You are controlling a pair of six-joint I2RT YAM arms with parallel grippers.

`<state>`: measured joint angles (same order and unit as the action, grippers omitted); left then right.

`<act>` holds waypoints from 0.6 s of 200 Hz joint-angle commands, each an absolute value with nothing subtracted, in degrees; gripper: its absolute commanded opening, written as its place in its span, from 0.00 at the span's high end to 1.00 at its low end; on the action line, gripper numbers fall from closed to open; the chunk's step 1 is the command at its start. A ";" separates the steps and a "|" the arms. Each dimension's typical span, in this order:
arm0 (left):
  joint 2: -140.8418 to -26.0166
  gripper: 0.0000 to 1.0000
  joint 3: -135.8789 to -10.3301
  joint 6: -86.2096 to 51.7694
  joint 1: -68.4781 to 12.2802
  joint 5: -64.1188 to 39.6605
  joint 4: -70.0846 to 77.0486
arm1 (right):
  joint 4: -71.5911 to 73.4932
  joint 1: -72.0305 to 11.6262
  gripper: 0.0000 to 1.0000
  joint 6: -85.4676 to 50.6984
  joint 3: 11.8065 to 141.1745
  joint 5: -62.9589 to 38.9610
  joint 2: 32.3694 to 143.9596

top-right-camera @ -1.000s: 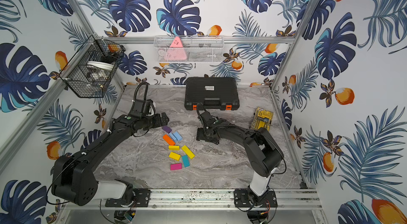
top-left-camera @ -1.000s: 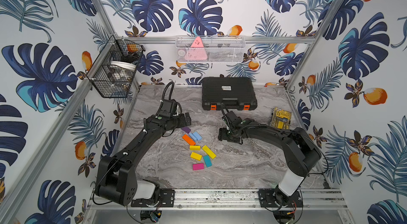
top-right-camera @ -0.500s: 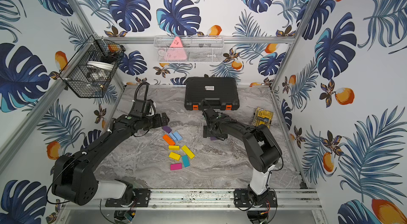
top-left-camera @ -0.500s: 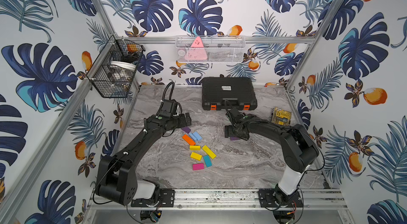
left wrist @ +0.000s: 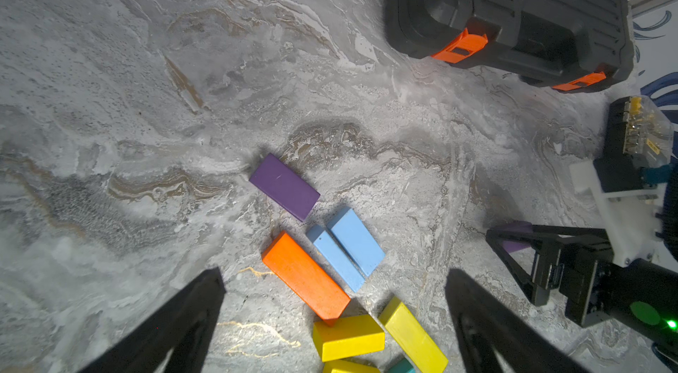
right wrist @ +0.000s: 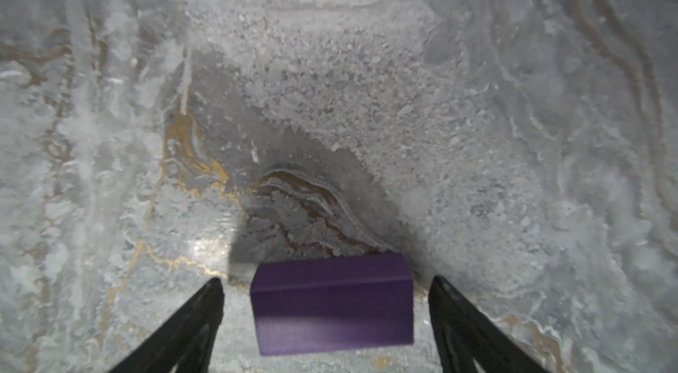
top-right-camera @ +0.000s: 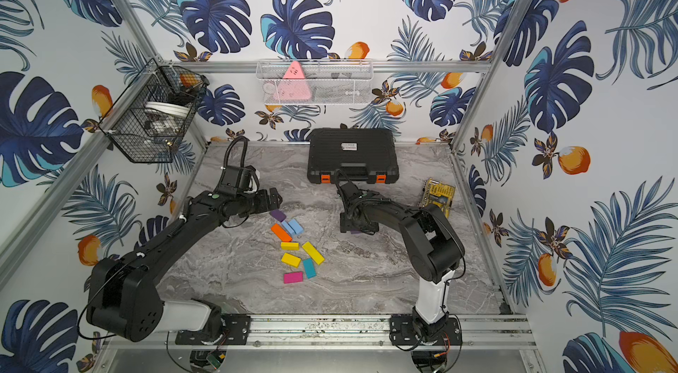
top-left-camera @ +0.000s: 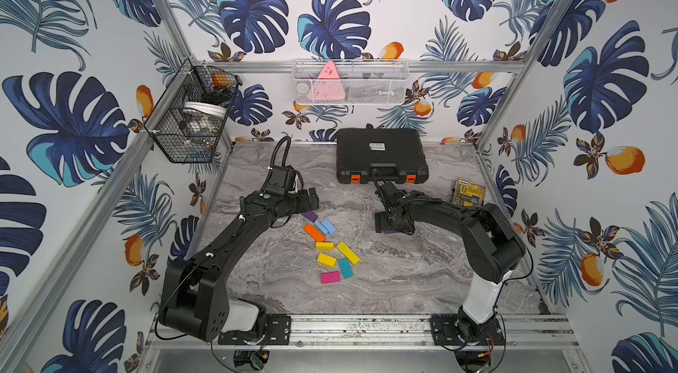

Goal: Assemble the letter c with building blocks
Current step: Adjust the building block at the center of the board.

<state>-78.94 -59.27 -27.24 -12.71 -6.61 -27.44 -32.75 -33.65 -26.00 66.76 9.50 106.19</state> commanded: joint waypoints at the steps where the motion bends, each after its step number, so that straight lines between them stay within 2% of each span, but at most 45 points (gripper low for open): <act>1: -78.93 0.01 -59.23 -27.51 -12.74 -7.03 -26.59 | -32.01 -33.57 0.15 -25.67 66.32 9.07 106.35; 68: -78.82 0.01 -59.11 -27.52 -12.70 -7.12 -26.71 | -31.20 -33.61 0.32 -25.39 65.55 7.75 105.56; 120: -78.88 0.01 -59.02 -27.72 -12.74 -7.22 -26.56 | -31.25 -33.66 0.36 -26.09 63.02 6.98 103.92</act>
<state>-78.94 -59.18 -27.27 -12.71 -6.96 -27.44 -30.89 -33.65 -25.85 64.07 8.05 104.79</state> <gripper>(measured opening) 0.991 0.649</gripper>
